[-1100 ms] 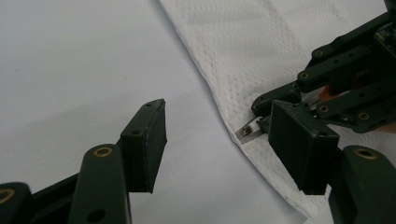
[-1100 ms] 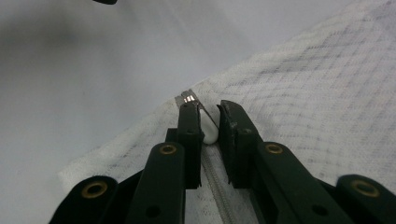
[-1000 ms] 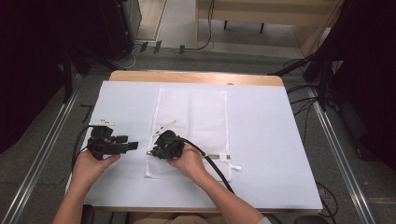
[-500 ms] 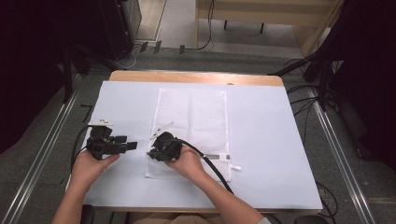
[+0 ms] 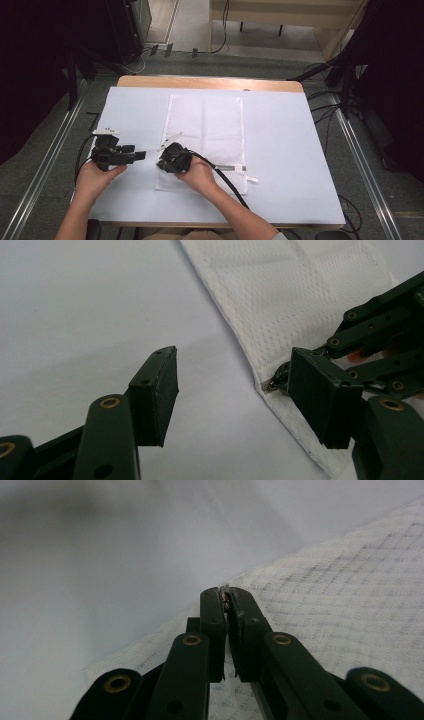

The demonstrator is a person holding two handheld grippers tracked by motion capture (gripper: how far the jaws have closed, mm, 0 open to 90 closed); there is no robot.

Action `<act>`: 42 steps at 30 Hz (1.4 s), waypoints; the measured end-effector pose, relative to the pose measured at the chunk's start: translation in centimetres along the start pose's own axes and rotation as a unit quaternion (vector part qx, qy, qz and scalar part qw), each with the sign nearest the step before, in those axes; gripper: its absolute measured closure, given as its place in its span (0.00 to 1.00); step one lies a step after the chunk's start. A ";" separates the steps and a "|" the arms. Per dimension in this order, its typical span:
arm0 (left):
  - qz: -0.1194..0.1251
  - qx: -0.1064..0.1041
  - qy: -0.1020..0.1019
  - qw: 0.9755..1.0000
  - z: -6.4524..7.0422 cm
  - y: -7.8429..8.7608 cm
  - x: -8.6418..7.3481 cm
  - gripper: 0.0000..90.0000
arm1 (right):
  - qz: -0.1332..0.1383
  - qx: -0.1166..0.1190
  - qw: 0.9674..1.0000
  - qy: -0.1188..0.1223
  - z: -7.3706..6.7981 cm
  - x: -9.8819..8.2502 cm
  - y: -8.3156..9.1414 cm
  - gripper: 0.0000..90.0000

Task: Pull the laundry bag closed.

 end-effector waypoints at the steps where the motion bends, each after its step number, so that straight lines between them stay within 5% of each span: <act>1: 0.001 0.002 0.001 1.000 0.0 0.0 0.0 0.42 | 0.006 0.001 1.000 0.006 -0.1 0.0 -0.1 0.95; 6: 0.000 -0.010 0.001 1.000 0.2 0.1 0.0 0.49 | 0.011 -0.007 0.999 0.029 -0.3 -0.1 -0.1 0.98; 13: 0.001 -0.014 0.002 1.000 0.3 -0.1 -0.2 0.49 | 0.014 0.005 1.000 0.018 0.3 0.7 1.0 0.98; 16: -0.009 -0.032 0.004 0.999 0.9 -0.3 -0.5 0.55 | 0.015 0.012 1.000 0.015 0.5 1.2 1.4 0.98; 22: -0.014 -0.048 -0.034 0.998 1.7 -0.8 -0.8 0.56 | 0.019 0.015 0.999 0.021 0.8 2.0 2.1 0.98; 33: -0.034 -0.086 -0.044 0.995 3.2 -1.4 -1.4 0.61 | 0.025 0.020 0.999 0.013 0.7 2.9 2.9 0.98; 42: -0.063 -0.095 -0.061 0.992 4.2 -2.4 -2.3 0.69 | 0.030 0.039 0.999 0.004 0.3 3.6 3.7 0.98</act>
Point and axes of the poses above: each handheld gripper's, and its own axes: y roughly backward along the jaws, x roughly out of its top, z roughly to its right, the point moved 10 cm from there along -y, roughly forward along the jaws, and after that the axes turned 11 degrees about z, right-handed, at the moved point
